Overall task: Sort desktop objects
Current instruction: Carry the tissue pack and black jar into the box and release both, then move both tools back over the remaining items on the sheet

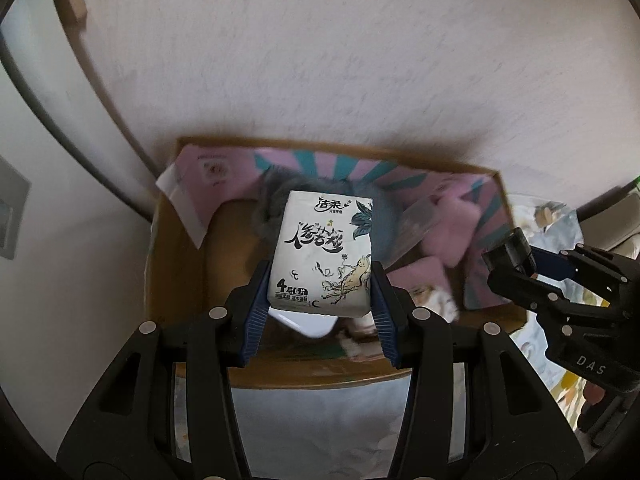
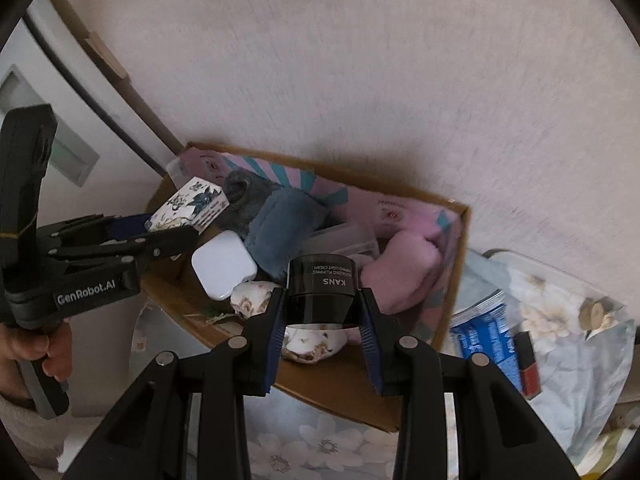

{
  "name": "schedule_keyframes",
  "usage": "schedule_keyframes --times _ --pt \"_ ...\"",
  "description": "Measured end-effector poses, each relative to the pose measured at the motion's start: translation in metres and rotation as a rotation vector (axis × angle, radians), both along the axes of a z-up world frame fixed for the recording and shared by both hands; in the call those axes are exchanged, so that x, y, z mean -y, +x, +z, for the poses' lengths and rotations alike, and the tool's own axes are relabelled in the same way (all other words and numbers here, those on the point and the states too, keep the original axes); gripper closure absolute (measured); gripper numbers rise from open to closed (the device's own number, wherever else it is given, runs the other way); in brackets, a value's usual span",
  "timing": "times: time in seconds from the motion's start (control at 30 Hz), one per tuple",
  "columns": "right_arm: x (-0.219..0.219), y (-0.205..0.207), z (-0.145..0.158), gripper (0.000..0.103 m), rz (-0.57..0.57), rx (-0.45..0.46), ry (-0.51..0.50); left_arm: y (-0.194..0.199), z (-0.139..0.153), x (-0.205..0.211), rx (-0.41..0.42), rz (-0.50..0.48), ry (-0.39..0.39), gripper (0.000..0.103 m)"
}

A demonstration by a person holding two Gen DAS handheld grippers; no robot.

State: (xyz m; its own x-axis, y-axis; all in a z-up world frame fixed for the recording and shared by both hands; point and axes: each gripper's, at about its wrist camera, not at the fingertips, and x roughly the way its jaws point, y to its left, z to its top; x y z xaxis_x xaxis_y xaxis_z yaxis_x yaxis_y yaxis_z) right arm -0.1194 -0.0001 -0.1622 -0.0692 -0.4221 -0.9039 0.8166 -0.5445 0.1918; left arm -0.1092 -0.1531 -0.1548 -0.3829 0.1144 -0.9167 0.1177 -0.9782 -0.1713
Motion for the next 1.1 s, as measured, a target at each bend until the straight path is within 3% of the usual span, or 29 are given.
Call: schedule_keyframes --times 0.43,0.5,0.53,0.57,0.63,1.1 --pt "0.016 0.007 -0.01 0.071 -0.047 0.023 0.013 -0.003 -0.014 0.005 0.014 -0.038 -0.019 0.058" --pt "0.018 0.007 -0.011 0.065 -0.05 0.028 0.018 -0.005 -0.017 0.003 0.016 -0.039 -0.023 0.038" --pt "0.018 0.008 -0.011 0.048 -0.053 0.027 0.017 -0.005 -0.016 0.003 0.018 -0.026 -0.042 0.013" --pt "0.018 0.008 -0.01 0.026 -0.059 0.02 0.015 -0.004 -0.015 0.003 0.012 -0.009 -0.068 0.0" --pt "0.015 0.009 -0.007 0.02 -0.072 0.007 -0.004 -0.001 -0.008 0.002 -0.022 0.002 -0.09 0.001" --pt "-0.031 0.013 0.017 0.02 -0.13 -0.014 -0.081 0.014 0.011 -0.032 -0.11 -0.039 -0.054 0.001"
